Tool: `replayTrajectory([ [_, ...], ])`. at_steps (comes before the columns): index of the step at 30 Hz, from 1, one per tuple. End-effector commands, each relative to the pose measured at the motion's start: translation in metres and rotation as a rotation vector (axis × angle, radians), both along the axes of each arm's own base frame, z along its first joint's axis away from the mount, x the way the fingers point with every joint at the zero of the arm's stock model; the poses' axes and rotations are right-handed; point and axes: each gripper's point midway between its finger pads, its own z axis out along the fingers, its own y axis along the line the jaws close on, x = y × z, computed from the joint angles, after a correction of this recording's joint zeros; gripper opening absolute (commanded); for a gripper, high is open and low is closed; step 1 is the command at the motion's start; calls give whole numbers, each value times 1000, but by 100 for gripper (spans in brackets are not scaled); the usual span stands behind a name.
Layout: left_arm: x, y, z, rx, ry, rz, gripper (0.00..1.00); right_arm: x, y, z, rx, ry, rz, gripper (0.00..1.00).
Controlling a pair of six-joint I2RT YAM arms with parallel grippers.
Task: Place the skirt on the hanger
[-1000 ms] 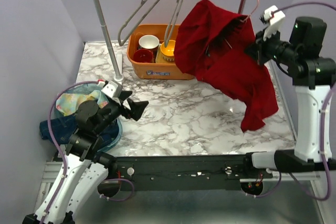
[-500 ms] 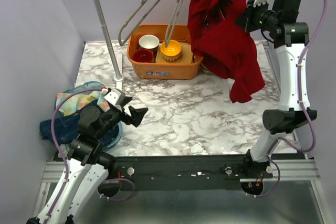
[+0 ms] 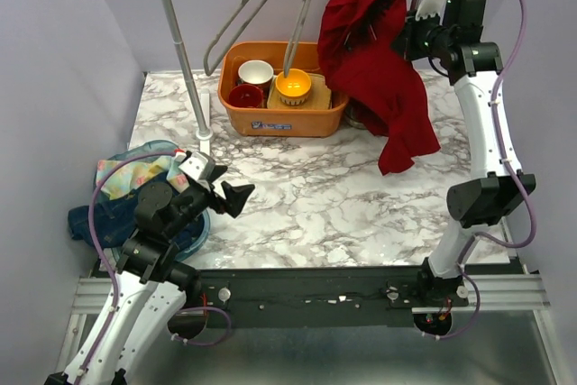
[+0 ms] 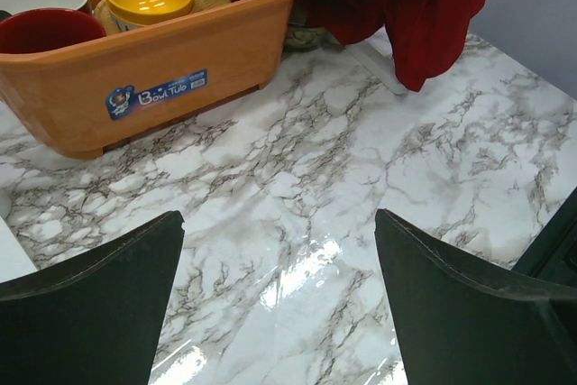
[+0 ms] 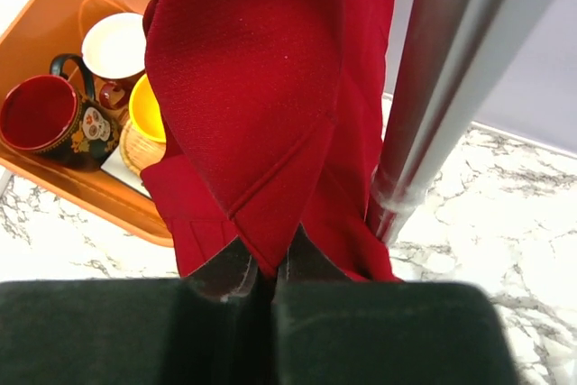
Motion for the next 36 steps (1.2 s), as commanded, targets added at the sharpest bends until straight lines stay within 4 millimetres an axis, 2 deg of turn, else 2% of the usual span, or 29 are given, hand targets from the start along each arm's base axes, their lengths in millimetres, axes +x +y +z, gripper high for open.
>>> replayTrajectory([
  [1,4,2,1,7,-20,16,97,-11,-2,15,-23,-78,12,20],
  [3,5,3,0,6,-13,25,97,-22,-2,25,-32,-104,22,28],
  [5,6,5,-1,8,-8,39,97,-29,-4,24,-38,-104,23,34],
  [6,7,6,-2,8,-2,47,97,-39,-4,35,-48,-133,28,37],
  [8,9,9,-2,9,1,65,97,-48,-6,38,-53,-143,32,47],
  [10,10,11,-4,5,10,81,98,-66,-8,54,-66,-193,34,57],
  [11,11,12,-5,4,13,92,98,-71,-9,50,-71,-186,36,60],
  [13,14,16,-6,4,25,124,99,-88,-10,62,-82,-223,44,65],
  [15,20,23,-10,2,52,182,99,-100,-12,57,-97,-220,49,68],
  [17,23,28,-14,9,83,220,99,-123,-13,67,-106,-259,64,72],
  [18,26,32,-15,12,92,247,99,-131,-13,66,-112,-266,70,73],
  [19,29,39,-17,16,101,293,99,-137,-12,51,-113,-240,86,73],
  [20,31,44,-19,17,113,326,99,-162,-7,59,-100,-280,129,74],
  [21,32,46,-21,8,133,346,99,-173,-2,55,-99,-288,164,75],
  [22,35,56,-24,19,144,407,99,-183,3,27,-95,-248,209,76],
  [23,36,60,-26,24,154,430,99,-211,12,32,-81,-297,289,77],
  [24,37,62,-29,15,174,452,99,-226,18,24,-93,-317,348,77],
  [25,38,66,-32,12,189,482,99,-240,26,8,-90,-310,420,77],
  [26,40,70,-34,7,198,516,99,-262,43,-24,-47,-261,571,77],
  [27,43,72,-39,8,218,537,99,-286,48,-33,-61,-308,652,77],
  [28,44,74,-44,-8,247,564,99,-300,55,-46,-36,-305,722,77],
  [29,48,83,-47,-9,263,626,99,-318,65,-78,40,-249,819,78],
  [30,52,86,-60,13,310,666,99,-331,68,-83,72,-262,845,79],
  [31,55,90,-65,-6,347,713,99,-335,70,-85,70,-313,871,80],
  [33,59,106,-80,-5,404,838,98,-345,71,-110,71,-318,908,86],
  [35,60,116,-84,-60,437,925,96,-345,69,-111,48,-347,883,88],
  [36,60,129,-86,-71,433,999,95,-344,68,-112,55,-331,864,88],
])
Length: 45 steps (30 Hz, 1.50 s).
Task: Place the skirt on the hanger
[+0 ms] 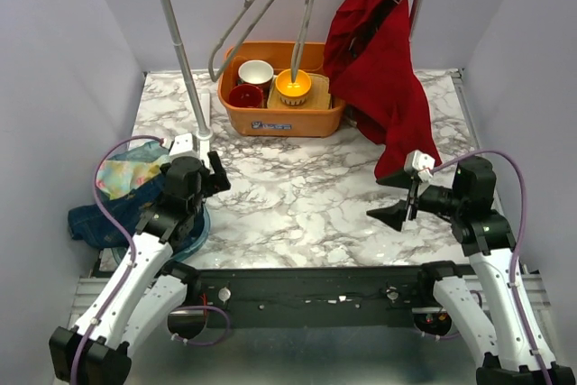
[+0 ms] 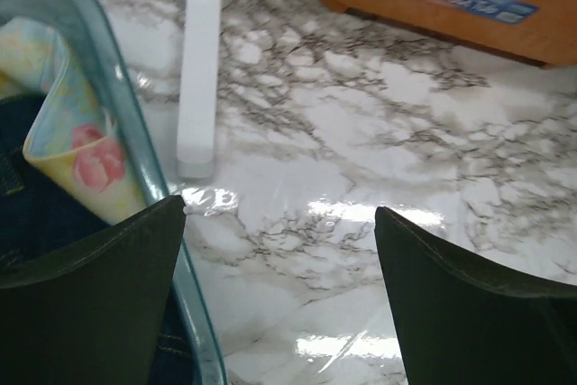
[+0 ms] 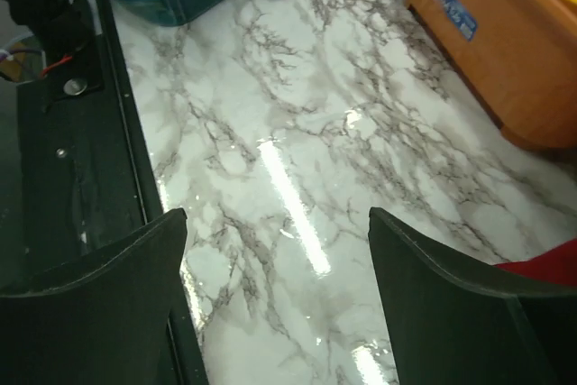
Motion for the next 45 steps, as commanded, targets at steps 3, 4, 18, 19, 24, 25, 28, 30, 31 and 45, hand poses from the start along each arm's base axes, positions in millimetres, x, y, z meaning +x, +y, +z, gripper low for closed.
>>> replayTrajectory([
  [3,3,62,-15,-76,47,444,91,-4,7,7,32,-84,66,88],
  [4,4,74,-18,-86,56,497,91,-2,5,6,26,-70,52,88],
  [18,-58,112,-30,-120,323,869,87,7,1,1,8,-32,-8,88],
  [19,-61,113,-32,-119,327,876,87,8,0,2,8,-31,-11,88],
  [24,-72,95,-67,-169,445,834,81,9,0,-1,4,-27,-18,88],
  [25,-74,90,-75,-180,489,826,79,10,-1,-1,4,-25,-20,88],
  [28,-82,88,-93,-162,556,841,75,11,-1,-2,3,-23,-24,88],
  [30,-85,93,-101,-136,569,871,68,12,-1,-2,1,-23,-27,88],
  [31,-87,94,-106,-126,583,884,64,12,-1,-2,0,-21,-28,88],
  [45,-75,109,-79,-97,472,932,2,14,-4,-2,-9,-32,-48,88],
])
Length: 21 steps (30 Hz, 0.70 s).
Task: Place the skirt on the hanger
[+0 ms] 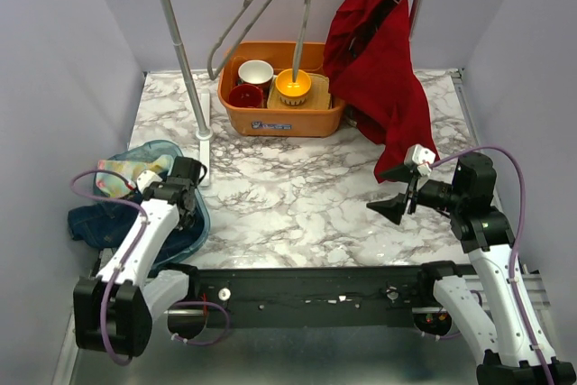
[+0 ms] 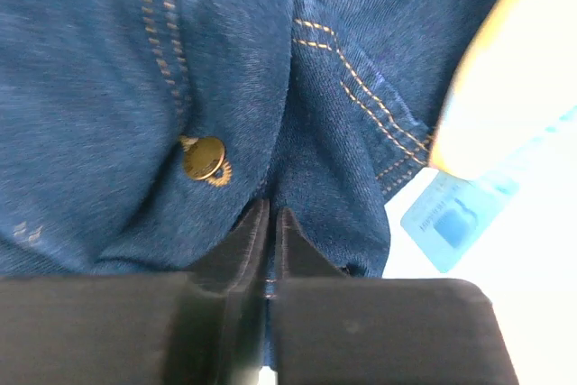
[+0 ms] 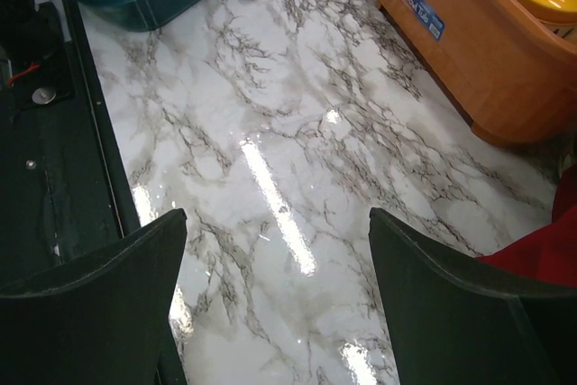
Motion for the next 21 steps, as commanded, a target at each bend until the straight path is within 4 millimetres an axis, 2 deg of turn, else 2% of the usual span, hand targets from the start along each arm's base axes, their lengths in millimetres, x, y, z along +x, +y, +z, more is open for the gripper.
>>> replayTrajectory([
  [1,5,19,52,83,-171,42,1,5,-2,10,-4,-38,-24,88],
  [5,6,26,94,110,-280,39,0,6,-2,9,-5,-35,-26,88],
  [8,0,27,110,108,-306,45,0,7,-2,8,-5,-29,-26,88],
  [13,-9,21,120,64,-348,32,0,8,-2,7,-7,-25,-29,88],
  [17,-6,25,153,79,-432,33,0,9,-2,6,-9,-22,-28,88],
  [21,0,24,164,79,-451,23,0,9,-2,6,-9,-23,-25,88],
])
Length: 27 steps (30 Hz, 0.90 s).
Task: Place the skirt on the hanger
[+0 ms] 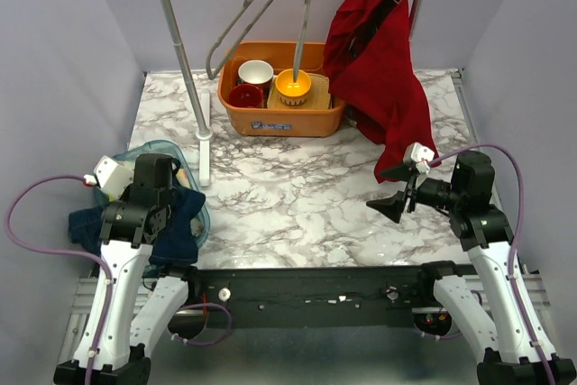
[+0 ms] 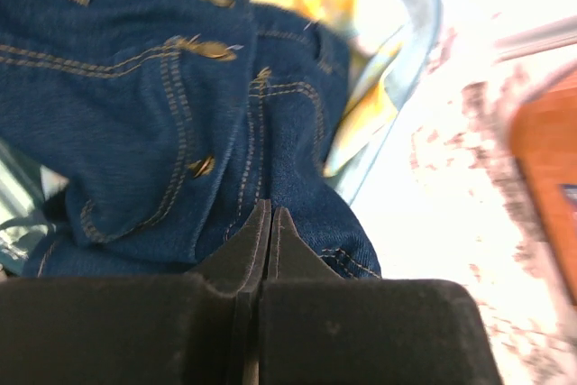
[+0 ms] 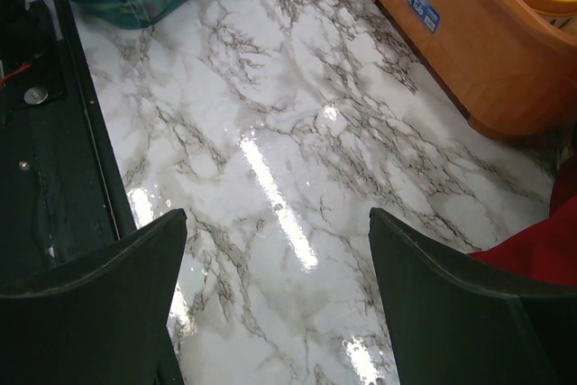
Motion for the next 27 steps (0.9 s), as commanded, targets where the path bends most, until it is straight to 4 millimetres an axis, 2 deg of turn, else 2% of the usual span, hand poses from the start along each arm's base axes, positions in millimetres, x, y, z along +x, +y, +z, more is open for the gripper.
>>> replayTrajectory([
  [1,5,6,24,30,-55,15,0,4,-1,9,-2,-33,-11,88],
  [4,15,5,35,37,-85,-8,0,4,-1,8,-3,-31,-12,88],
  [8,29,3,72,48,-172,-31,0,5,-1,7,-4,-27,-16,88],
  [10,33,4,79,56,-182,-29,0,6,-2,7,-6,-25,-17,88],
  [11,34,4,76,60,-175,-29,0,6,-1,6,-7,-27,-16,88],
  [13,37,4,63,65,-147,-28,0,6,-2,6,-8,-28,-19,88],
  [14,37,5,42,68,-106,-24,0,6,-2,6,-8,-27,-19,88],
  [16,39,2,18,61,-64,-33,0,6,-2,6,-8,-25,-17,88],
  [17,40,1,-4,58,-28,-37,0,7,-2,6,-9,-25,-18,88],
  [20,42,-4,-42,28,26,-36,0,7,-2,4,-10,-19,-17,88],
  [23,43,-9,-64,-1,68,-38,19,7,-1,4,-11,-15,-13,88],
  [24,42,-10,-66,-4,74,-40,36,7,-2,4,-12,-17,-16,88],
  [26,43,-11,-63,-5,69,-50,52,8,-2,3,-14,-12,-18,88],
  [27,44,-11,-60,-2,60,-57,71,7,-2,3,-14,-13,-17,88],
])
